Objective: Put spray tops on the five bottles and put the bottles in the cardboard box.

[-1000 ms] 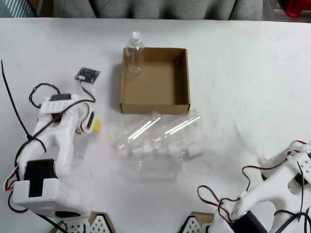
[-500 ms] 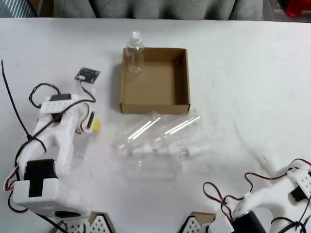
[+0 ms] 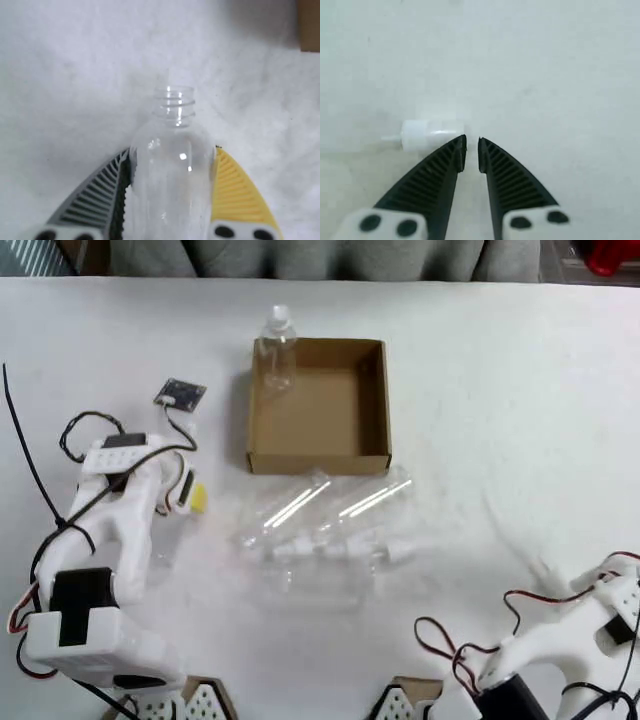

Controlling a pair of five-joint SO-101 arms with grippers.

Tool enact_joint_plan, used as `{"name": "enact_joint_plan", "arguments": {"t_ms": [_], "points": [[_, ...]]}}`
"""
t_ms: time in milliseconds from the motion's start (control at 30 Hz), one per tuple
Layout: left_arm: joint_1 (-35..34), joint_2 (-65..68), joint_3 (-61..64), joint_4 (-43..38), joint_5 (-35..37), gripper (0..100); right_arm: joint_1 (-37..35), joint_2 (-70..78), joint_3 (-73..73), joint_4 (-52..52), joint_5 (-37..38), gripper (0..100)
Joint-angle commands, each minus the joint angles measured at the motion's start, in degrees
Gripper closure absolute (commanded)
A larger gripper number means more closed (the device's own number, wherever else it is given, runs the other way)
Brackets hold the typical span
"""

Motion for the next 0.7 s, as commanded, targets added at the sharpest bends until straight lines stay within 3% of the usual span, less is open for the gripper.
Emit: {"name": "enact_joint_plan", "arguments": {"t_ms": [0, 300, 667], "points": [[0.5, -2.5, -0.9, -0.6, 0.0, 98, 1.2, -1.5, -6.0, 1.4, -10.0, 98.2], [0.5, -2.5, -0.9, -0.9, 0.0, 98, -6.1, 7.3, -6.2, 1.2, -24.3, 79.2], [0.5, -2.5, -0.9, -0.8, 0.0, 98, -11.5, 30.7, -25.1, 6.1, -31.9, 78.3]]}}
